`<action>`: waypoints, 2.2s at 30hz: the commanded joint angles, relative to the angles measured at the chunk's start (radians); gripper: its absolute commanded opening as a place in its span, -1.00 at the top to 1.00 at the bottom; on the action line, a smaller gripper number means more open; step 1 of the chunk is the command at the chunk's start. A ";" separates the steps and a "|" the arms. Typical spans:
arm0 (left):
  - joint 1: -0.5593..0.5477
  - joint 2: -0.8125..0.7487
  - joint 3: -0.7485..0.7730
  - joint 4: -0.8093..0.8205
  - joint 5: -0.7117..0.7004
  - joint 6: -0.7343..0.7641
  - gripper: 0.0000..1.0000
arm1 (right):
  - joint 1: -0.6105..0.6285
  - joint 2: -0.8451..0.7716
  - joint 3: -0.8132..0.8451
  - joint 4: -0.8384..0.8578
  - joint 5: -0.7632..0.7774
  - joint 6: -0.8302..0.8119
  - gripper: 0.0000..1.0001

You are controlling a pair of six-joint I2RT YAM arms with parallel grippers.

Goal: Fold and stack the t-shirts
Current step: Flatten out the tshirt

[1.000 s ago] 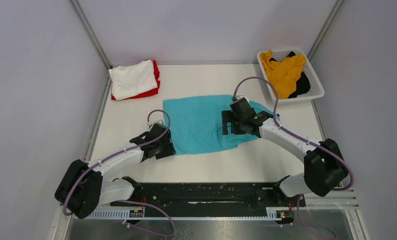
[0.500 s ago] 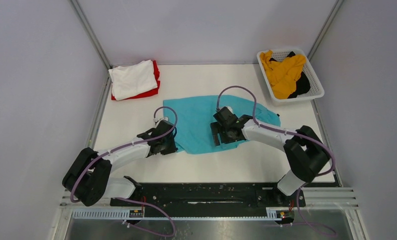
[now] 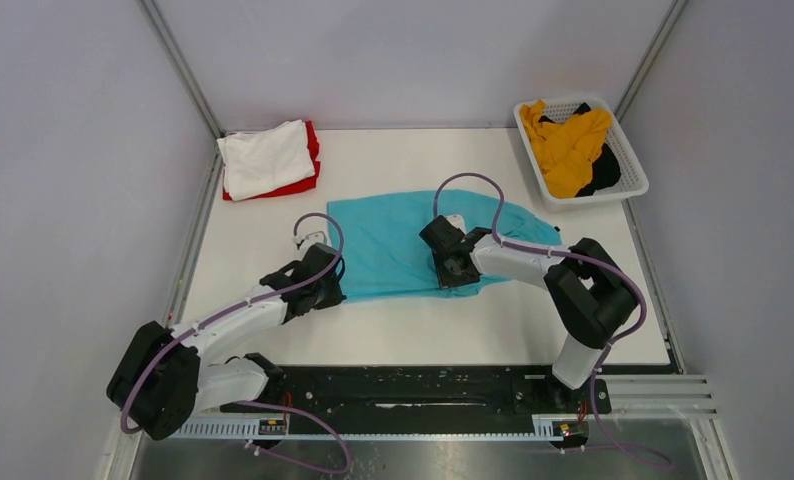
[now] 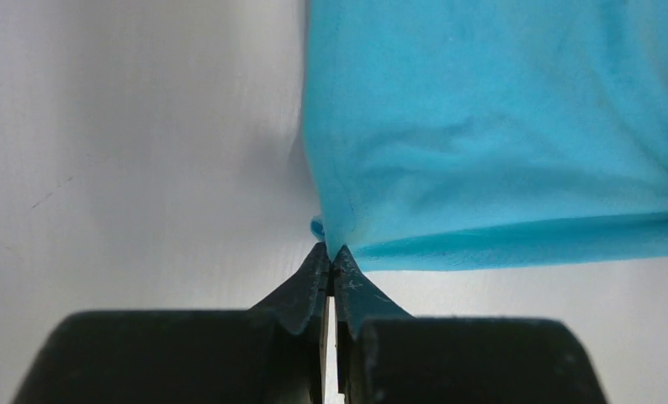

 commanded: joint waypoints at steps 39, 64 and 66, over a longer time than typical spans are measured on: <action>0.001 -0.058 0.006 -0.035 -0.129 0.024 1.00 | 0.002 -0.091 -0.035 -0.035 0.123 0.037 0.95; 0.059 -0.350 0.470 -0.067 -0.338 0.169 1.00 | -0.255 -0.822 0.067 0.090 0.570 -0.415 1.00; 0.059 -0.392 0.528 -0.051 -0.362 0.207 1.00 | -0.255 -0.867 0.124 0.117 0.574 -0.478 1.00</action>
